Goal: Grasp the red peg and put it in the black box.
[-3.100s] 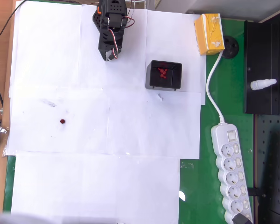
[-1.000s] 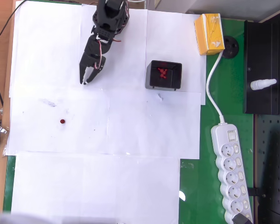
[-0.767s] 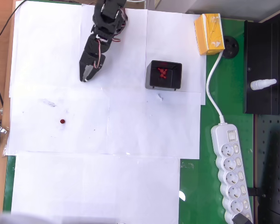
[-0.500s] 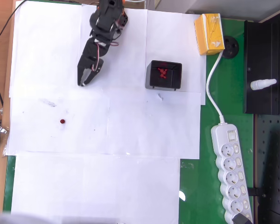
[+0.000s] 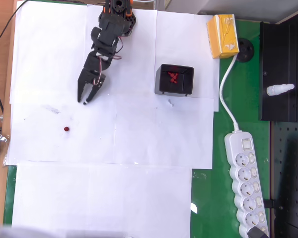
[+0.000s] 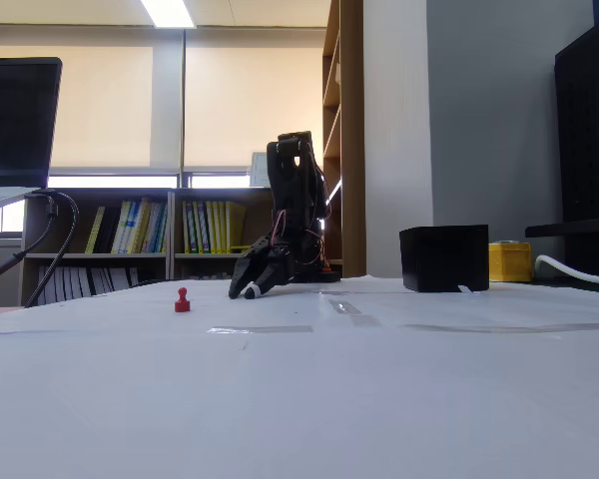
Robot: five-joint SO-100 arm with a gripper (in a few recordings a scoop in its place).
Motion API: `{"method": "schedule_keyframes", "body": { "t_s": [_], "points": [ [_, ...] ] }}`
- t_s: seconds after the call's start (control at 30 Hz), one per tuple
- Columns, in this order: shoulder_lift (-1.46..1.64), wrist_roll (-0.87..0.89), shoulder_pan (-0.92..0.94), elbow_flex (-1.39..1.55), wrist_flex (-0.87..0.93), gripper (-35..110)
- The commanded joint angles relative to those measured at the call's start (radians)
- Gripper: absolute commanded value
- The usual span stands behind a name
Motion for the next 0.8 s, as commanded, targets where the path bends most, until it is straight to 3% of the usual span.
{"method": "schedule_keyframes", "body": {
  "t_s": [0.0, 0.47, 0.77],
  "points": [
    [0.015, 0.005, 0.029, 0.081, 0.005, 26],
    [0.075, 0.0, 0.049, 0.344, 0.202, 27],
    [0.143, 0.012, 0.043, 0.497, 0.239, 27]
  ]
}}
